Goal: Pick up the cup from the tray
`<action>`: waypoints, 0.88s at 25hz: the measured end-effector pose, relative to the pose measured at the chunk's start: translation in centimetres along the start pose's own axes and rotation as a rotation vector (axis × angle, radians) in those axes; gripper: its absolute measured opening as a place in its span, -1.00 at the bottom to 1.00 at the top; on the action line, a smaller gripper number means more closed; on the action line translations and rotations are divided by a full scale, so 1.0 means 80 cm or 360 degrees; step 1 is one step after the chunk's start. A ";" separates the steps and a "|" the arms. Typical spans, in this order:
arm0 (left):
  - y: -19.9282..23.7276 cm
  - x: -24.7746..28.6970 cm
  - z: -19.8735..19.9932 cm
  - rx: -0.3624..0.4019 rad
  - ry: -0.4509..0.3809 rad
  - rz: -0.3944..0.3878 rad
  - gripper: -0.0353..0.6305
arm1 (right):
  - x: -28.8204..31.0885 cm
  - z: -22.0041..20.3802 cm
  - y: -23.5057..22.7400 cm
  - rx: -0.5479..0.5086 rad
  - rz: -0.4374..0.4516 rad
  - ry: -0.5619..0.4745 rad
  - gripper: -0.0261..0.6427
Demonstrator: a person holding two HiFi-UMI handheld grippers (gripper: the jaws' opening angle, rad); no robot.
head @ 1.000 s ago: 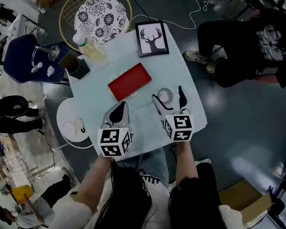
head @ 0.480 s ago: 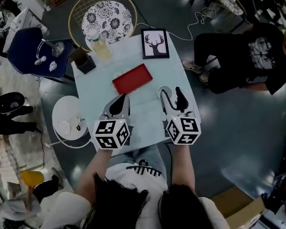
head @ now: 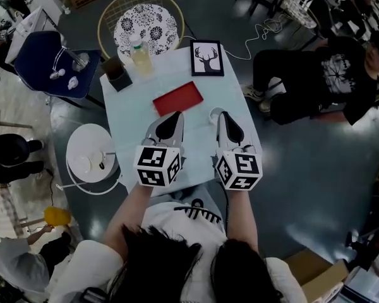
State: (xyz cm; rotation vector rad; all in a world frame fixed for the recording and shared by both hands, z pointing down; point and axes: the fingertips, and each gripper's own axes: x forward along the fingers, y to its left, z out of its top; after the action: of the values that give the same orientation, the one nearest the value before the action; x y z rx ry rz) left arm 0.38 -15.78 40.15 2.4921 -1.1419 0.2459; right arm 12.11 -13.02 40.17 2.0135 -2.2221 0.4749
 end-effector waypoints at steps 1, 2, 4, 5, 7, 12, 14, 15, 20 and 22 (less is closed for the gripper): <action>-0.001 -0.003 0.000 0.0016 -0.0003 0.0001 -0.89 | -0.002 0.000 0.005 0.0021 0.0020 -0.0003 -0.85; -0.002 -0.006 0.000 0.0029 -0.0005 0.0004 -0.89 | -0.005 0.000 0.010 0.0049 0.0040 -0.0007 -0.85; -0.003 -0.013 -0.001 0.0050 -0.0005 0.0007 -0.89 | -0.009 0.001 0.018 0.0081 0.0060 -0.0018 -0.85; -0.003 -0.015 -0.001 0.0059 -0.0004 0.0006 -0.89 | -0.011 0.002 0.022 0.0079 0.0061 -0.0021 -0.85; -0.003 -0.017 -0.001 0.0066 -0.0006 0.0006 -0.89 | -0.014 0.003 0.027 0.0057 0.0057 -0.0021 -0.85; -0.002 -0.025 -0.006 0.0066 -0.0007 0.0012 -0.89 | -0.018 -0.005 0.041 -0.0011 0.0051 0.0020 -0.85; -0.002 -0.027 -0.007 0.0063 -0.0004 0.0006 -0.89 | -0.020 -0.009 0.045 -0.0038 0.0044 0.0039 -0.85; -0.003 -0.028 -0.008 0.0064 -0.0002 0.0002 -0.89 | -0.020 -0.010 0.047 -0.0053 0.0040 0.0049 -0.85; -0.004 -0.031 -0.009 0.0071 0.0002 -0.0016 -0.89 | -0.022 -0.017 0.052 -0.0068 0.0035 0.0079 -0.85; -0.002 -0.032 -0.011 0.0074 0.0006 -0.0016 -0.89 | -0.021 -0.020 0.055 -0.0082 0.0037 0.0087 -0.85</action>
State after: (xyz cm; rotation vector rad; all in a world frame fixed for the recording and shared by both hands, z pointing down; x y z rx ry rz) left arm -1.17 -13.57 40.12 2.5357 -1.1344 0.2771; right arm 7.78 -10.65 40.50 1.9279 -2.2046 0.4648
